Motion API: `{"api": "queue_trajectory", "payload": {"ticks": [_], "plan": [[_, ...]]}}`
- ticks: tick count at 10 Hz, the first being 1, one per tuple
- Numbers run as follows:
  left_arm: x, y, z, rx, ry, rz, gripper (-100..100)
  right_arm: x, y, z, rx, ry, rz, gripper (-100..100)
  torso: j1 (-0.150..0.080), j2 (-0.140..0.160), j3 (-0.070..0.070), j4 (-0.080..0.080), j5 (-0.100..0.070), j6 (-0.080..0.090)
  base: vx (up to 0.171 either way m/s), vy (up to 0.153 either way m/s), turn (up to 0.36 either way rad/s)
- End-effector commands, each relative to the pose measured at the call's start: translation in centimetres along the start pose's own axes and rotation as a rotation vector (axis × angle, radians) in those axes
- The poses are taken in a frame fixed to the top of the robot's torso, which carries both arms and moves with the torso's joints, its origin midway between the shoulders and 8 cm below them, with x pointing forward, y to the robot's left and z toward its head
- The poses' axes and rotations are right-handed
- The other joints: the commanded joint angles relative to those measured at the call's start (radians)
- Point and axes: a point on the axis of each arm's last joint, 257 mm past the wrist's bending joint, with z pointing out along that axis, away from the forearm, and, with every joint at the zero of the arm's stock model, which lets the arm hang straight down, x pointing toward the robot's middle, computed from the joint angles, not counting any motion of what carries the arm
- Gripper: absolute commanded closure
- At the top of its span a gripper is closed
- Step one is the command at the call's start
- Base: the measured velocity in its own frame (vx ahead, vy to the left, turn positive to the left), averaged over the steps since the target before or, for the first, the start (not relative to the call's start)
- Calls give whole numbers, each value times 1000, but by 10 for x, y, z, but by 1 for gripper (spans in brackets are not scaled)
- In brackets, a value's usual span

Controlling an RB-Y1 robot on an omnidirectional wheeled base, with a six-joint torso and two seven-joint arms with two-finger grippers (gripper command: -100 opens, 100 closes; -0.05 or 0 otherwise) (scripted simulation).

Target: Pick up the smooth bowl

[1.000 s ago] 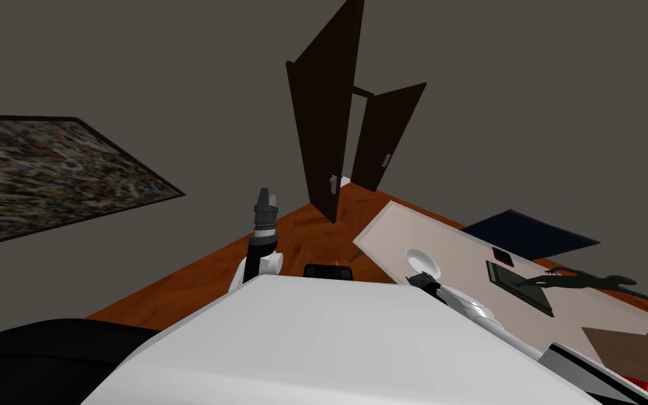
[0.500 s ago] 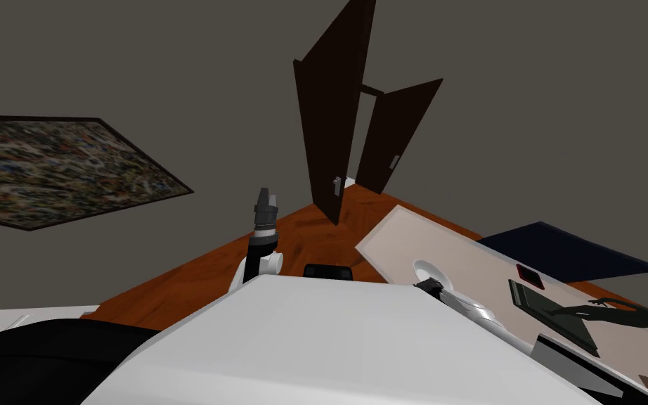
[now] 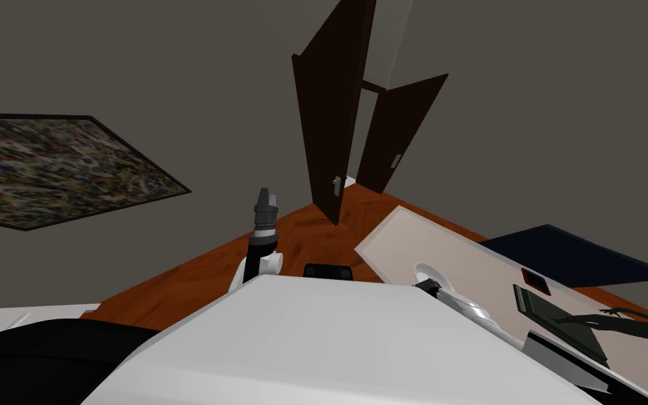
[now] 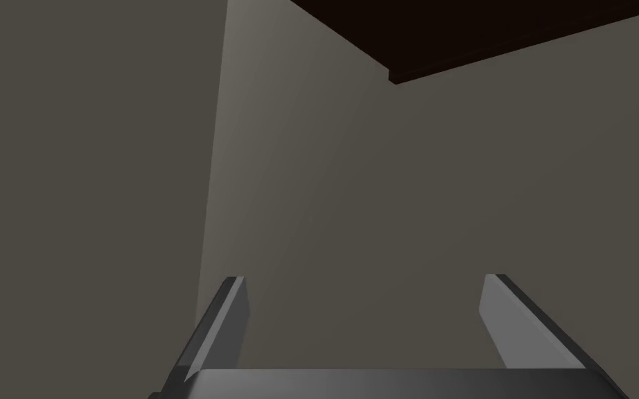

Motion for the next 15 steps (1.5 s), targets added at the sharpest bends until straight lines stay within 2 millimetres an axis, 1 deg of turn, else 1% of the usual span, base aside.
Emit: {"api": "queue_trajectory", "payload": {"ticks": [1, 3, 4, 5, 9, 10, 11, 13, 14, 15], "plan": [[0, 0, 0, 0, 0, 0, 0, -2, 4, 2, 5, 4, 4, -100, 0, 0, 0, 0, 0, 0, -16, -82, 38], [0, 0, 0, 0, 0, 0, 0, -9, 18, 5, 6, 7, 9, -100, -2, 1, 0, 0, -1, 0, -12, -84, 30], [0, 0, 0, 0, 0, 0, 0, -6, 14, 4, 6, 7, 8, -100, -2, 1, 0, 0, -1, 0, -5, -41, 12], [0, 0, 0, 0, 0, 0, 0, -6, 15, 4, 6, 7, 8, 100, 0, 0, 0, 0, 0, 0, -1, -8, -1], [0, 0, 0, 0, 0, 0, 0, -6, 15, 4, 6, 6, 8, 100, 3, 0, 0, 0, 1, 0, 0, 0, 0], [0, 0, 0, 0, 0, 0, 0, -6, 15, 4, 6, 6, 8, 0, 4, 0, 0, 0, 1, 0, 0, 0, 0], [0, 0, 0, 0, 0, 0, 0, 0, 1, 2, 5, 4, 2, 100, 4, 0, 0, 0, 1, 0, 20, 77, -51], [0, 0, 0, 0, 0, 0, 0, 5, -9, -1, 4, 1, -2, 100, 11, -1, -1, 0, 3, 1, 12, 107, -49], [0, 0, 0, 0, 0, 0, 0, 4, -5, 0, 6, 4, -1, 100, 12, 0, 0, 0, 3, 1, 0, 42, -12], [0, 0, 0, 0, 0, 0, 0, 4, -5, 0, 4, 3, -1, 0, 9, 0, 0, 0, 3, 0, 0, 9, 1]]}}
